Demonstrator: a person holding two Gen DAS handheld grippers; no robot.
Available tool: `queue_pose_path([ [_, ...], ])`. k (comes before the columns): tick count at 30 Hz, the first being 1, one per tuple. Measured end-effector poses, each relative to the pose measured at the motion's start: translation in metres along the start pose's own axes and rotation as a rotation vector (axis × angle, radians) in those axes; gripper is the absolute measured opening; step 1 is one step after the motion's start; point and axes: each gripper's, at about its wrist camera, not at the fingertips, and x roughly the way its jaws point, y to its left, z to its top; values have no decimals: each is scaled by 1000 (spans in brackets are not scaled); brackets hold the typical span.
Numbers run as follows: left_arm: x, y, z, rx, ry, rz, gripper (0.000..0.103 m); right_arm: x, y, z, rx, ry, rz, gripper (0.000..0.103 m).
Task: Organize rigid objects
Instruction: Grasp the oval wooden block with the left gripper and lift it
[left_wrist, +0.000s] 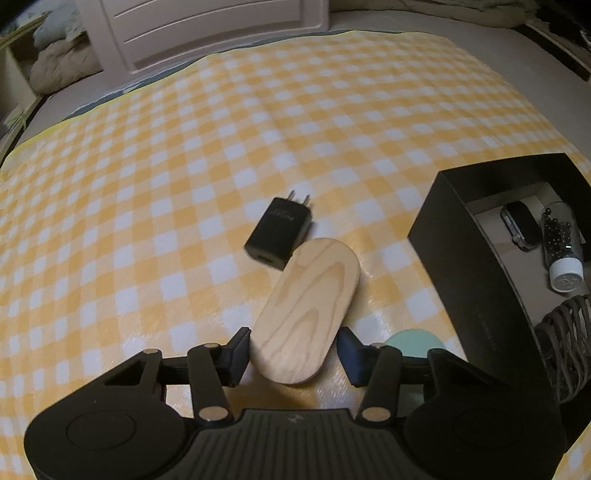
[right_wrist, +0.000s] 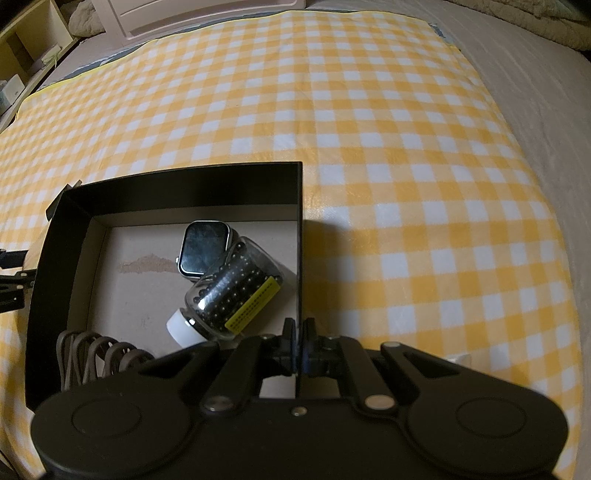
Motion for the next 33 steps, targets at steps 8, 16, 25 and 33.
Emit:
queue_pose_path([
  [8, -24, 3, -6, -58, -65, 25, 49, 1, 3, 0, 1, 0, 2, 4],
  [16, -28, -5, -8, -25, -26, 7, 48, 1, 2, 0, -1, 0, 2, 4],
  [25, -9, -5, -5, -62, -11, -21, 50, 1, 5, 0, -1, 0, 2, 4],
  [33, 2, -7, 5, -68, -46, -24, 73, 0, 5, 1, -2, 0, 0, 4],
])
